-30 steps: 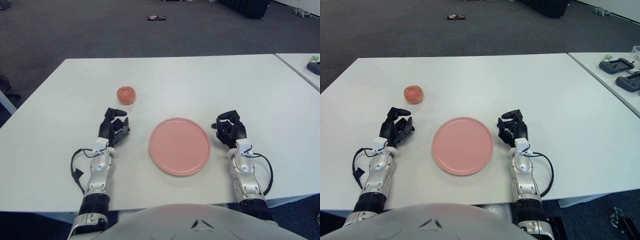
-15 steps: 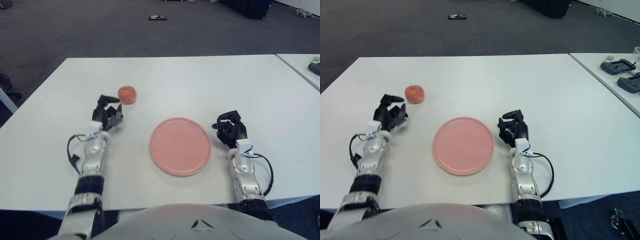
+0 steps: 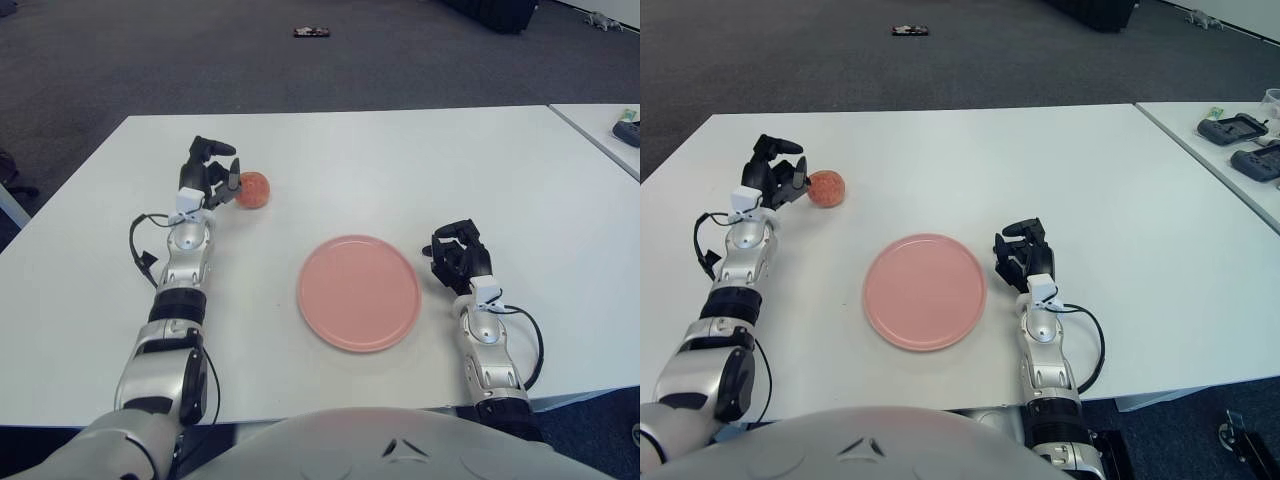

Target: Put the apple into the plate.

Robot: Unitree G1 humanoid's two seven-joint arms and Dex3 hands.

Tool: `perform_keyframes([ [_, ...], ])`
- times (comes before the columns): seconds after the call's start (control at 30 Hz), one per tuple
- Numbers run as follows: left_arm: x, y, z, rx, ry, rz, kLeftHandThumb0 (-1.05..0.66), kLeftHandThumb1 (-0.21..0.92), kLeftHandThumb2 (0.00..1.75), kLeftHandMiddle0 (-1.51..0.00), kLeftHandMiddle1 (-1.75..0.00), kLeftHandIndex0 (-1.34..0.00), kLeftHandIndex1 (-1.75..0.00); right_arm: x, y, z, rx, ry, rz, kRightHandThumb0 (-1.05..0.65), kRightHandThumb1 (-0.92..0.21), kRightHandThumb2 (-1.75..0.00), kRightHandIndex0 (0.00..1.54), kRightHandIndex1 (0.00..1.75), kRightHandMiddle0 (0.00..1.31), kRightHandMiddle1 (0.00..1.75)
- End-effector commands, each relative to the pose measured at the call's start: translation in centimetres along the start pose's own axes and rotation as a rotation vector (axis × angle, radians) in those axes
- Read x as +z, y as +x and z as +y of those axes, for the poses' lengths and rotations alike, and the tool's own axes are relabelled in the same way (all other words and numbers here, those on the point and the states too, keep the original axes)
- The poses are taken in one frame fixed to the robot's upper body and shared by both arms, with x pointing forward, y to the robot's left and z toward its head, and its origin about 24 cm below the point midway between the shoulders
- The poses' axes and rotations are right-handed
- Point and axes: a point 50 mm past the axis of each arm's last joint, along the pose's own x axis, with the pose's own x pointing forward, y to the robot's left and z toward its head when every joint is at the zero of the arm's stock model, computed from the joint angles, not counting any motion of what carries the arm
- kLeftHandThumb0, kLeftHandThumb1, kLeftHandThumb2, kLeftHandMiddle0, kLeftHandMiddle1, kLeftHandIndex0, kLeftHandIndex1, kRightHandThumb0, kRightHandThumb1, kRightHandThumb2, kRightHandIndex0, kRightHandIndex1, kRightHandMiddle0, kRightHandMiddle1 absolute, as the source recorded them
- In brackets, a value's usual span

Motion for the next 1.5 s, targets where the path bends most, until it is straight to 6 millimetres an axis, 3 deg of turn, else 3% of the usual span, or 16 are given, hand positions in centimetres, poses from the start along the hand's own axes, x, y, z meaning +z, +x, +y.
perform_keyframes([
  [0.0,0.8,1.6,0.5,-0.004,0.083,-0.033,-0.37,0.74,0.78,-0.71,-1.75,-0.31,-1.75,-0.7,-0.2,-0.1,-0.003,-0.008,0.045,-0.35,-0.87,-0.59,0.57,1.17,0.22,1.75],
  [0.1,1.2,2.7,0.7,-0.031,0.138,-0.032,-0.37,0.76,0.75,-0.67,-1.75,-0.29,-1.75,-0.8,-0.2,-0.2,0.001,-0.012,0.041,-0.35,-0.87,-0.59,0.56,1.17,0.22,1.75],
  [0.2,1.7,3.5,0.8,-0.069,0.205,-0.039,-0.36,0.86,0.61,-0.44,-1.71,-0.24,-1.75,-0.8,-0.2,-0.3,0.004,-0.014,0.039,-0.35,-0.87,-0.60,0.56,1.16,0.23,1.75],
  [0.3,2.1,3.8,0.6,-0.130,0.310,-0.069,-0.35,0.90,0.56,-0.32,-1.65,-0.21,-1.75,-0.9,-0.2,-0.4,0.002,-0.015,0.036,-0.35,-0.87,-0.60,0.56,1.16,0.23,1.75],
  [0.43,2.3,4.0,0.4,-0.211,0.445,-0.093,-0.35,0.92,0.53,-0.14,-1.40,-0.19,-1.75,-0.9,-0.2,-0.4,0.002,-0.020,0.028,-0.35,-0.86,-0.61,0.56,1.17,0.23,1.75],
  [0.53,2.1,4.1,0.3,-0.264,0.547,-0.083,-0.58,0.91,0.57,-0.06,-1.17,-0.08,-1.34,-1.0,-0.2,-0.5,0.002,-0.023,0.025,-0.35,-0.86,-0.61,0.56,1.17,0.23,1.75],
  [0.6,1.9,4.4,0.1,-0.299,0.621,-0.064,-0.70,0.89,0.56,-0.02,-0.89,-0.03,-1.05,-1.0,-0.2,-0.5,0.001,-0.021,0.026,-0.35,-0.86,-0.61,0.56,1.17,0.23,1.75],
  [0.8,1.8,4.8,-0.4,-0.421,0.811,-0.039,-0.86,0.83,0.50,0.00,-0.32,0.00,-0.58,-1.1,-0.2,-0.5,-0.002,-0.009,0.042,-0.35,-0.86,-0.61,0.55,1.17,0.23,1.75],
  [0.93,2.0,5.0,-0.7,-0.487,0.886,-0.049,-0.93,0.80,0.47,0.00,-0.08,0.00,-0.29,-1.1,-0.2,-0.6,-0.005,-0.008,0.045,-0.35,-0.86,-0.61,0.55,1.17,0.23,1.75],
  [1.13,2.1,5.1,-1.0,-0.540,0.928,-0.048,-1.02,0.80,0.41,0.00,-0.01,0.00,-0.04,-1.1,-0.1,-0.6,-0.009,-0.012,0.046,-0.35,-0.86,-0.61,0.55,1.17,0.23,1.75],
  [1.47,1.5,4.9,-2.2,-0.616,0.916,0.022,-1.05,0.76,0.33,0.00,0.00,0.00,0.00,-1.1,-0.2,-0.7,-0.016,-0.013,0.049,-0.35,-0.86,-0.62,0.55,1.17,0.23,1.75],
])
